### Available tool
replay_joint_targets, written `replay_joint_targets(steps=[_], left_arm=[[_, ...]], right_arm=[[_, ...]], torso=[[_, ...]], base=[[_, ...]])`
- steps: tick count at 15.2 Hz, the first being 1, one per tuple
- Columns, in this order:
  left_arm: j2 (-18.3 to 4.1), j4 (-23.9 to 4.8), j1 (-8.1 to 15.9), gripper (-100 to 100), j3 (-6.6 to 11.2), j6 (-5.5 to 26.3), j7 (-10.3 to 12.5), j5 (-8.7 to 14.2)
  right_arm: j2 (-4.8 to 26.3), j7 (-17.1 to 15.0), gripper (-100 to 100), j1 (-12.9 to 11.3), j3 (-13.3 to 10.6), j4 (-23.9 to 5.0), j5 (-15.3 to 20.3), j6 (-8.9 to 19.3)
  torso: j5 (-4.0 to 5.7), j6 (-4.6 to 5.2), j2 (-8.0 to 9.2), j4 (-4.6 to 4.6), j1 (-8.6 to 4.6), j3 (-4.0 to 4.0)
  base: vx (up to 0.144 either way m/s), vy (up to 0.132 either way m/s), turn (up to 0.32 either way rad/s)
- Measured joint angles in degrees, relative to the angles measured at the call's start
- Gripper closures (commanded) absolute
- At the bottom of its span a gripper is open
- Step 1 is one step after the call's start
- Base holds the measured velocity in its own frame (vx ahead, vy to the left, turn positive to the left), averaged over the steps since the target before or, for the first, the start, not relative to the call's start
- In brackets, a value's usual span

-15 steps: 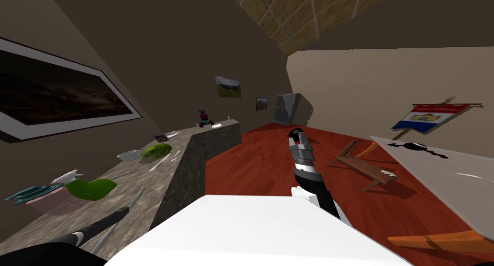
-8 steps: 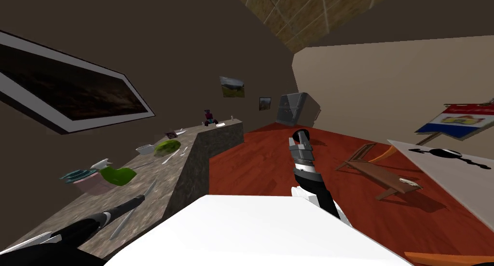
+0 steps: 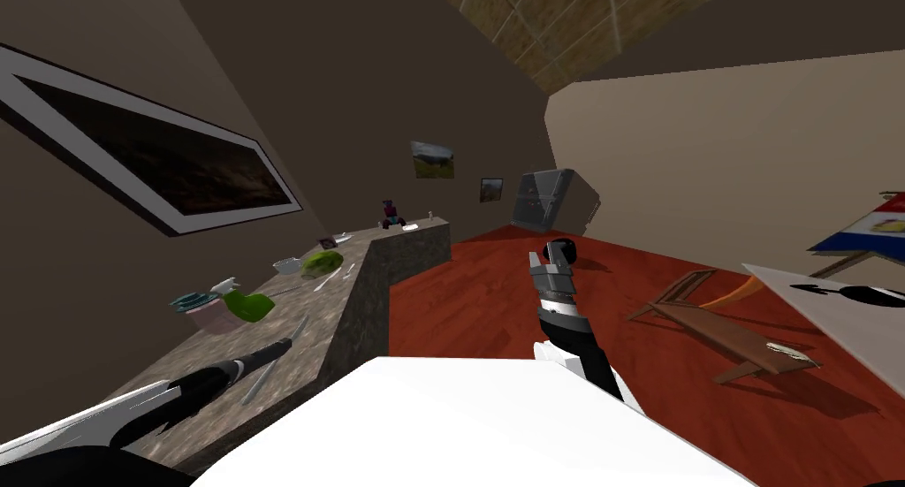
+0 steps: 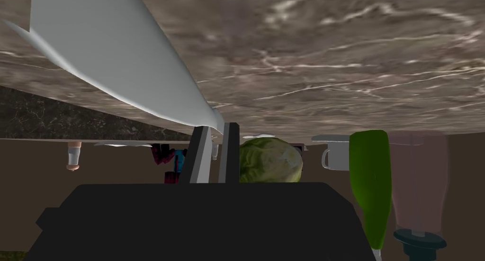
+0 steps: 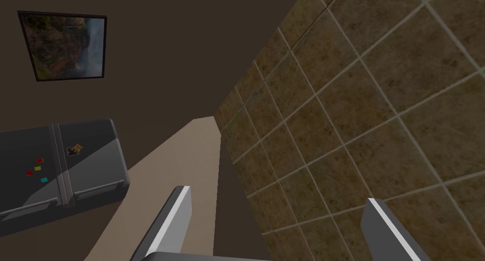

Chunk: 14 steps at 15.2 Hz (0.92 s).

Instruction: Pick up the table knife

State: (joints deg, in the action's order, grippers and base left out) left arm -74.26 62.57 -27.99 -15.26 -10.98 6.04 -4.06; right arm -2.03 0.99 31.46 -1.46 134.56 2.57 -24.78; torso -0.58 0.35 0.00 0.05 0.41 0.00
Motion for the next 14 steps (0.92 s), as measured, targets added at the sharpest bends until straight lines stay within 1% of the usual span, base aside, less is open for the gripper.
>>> replay_joint_targets(steps=[1,2,3,4,6,7,9,11,12,14], left_arm=[[-0.82,1.41,0.52,100,-0.81,1.21,0.48,0.08],[-1.12,2.42,0.98,100,-1.41,2.28,0.75,0.03],[-1.25,3.56,1.24,100,-1.79,3.31,0.89,0.00],[-1.39,4.44,1.24,100,-1.91,3.98,0.99,0.03],[-3.14,6.31,2.46,100,-3.67,5.51,1.92,0.19],[-3.59,7.37,2.67,100,-4.16,6.55,2.24,0.22],[-3.97,9.90,2.64,100,-4.47,8.74,2.49,0.29],[-5.68,13.09,3.14,100,-5.64,11.12,3.32,0.39],[-6.25,14.46,3.30,100,-6.09,12.28,3.67,0.48],[-6.67,16.67,3.63,100,-6.68,13.94,3.99,0.58]], right_arm=[[0.00,0.00,0,0.00,0.00,0.00,0.00,0.00],[0.00,0.00,0,-0.01,0.00,0.00,0.00,0.00],[0.00,0.00,0,-0.01,0.00,0.00,0.00,0.00],[0.00,0.00,0,-0.01,-0.01,0.00,0.00,0.00],[0.00,0.00,0,0.00,0.00,0.00,0.00,0.00],[0.00,0.00,0,-0.01,0.00,0.00,0.00,0.00],[0.00,0.00,0,-0.01,-0.01,0.00,0.00,0.00],[0.00,0.00,0,0.00,0.00,0.00,0.00,0.00],[0.00,0.00,0,-0.01,0.00,0.00,0.00,0.00],[0.00,0.00,0,-0.01,-0.01,0.00,0.00,0.00]], torso=[[-0.01,-0.07,0.06,0.00,0.05,0.03],[-0.04,-0.01,0.07,0.00,0.05,0.03],[-0.05,0.06,0.02,0.00,0.00,0.01],[-0.03,0.09,-0.04,-0.01,-0.04,-0.02],[0.01,-0.11,0.05,-0.02,0.02,0.02],[-0.01,-0.06,0.08,-0.01,0.02,0.03],[-0.02,0.07,-0.04,-0.02,-0.07,-0.02],[0.03,-0.13,0.05,-0.03,-0.01,0.01],[0.01,-0.08,0.07,-0.02,-0.01,0.02],[0.01,0.06,-0.05,-0.03,-0.11,-0.04]], base=[[-0.039,0.031,0.129],[-0.026,0.017,0.027],[-0.014,0.006,-0.029],[-0.026,0.023,0.172],[-0.046,0.032,0.192],[-0.028,0.018,0.027],[-0.022,0.019,0.074],[-0.043,0.036,0.194],[-0.026,0.019,0.035],[-0.009,0.005,-0.029]])
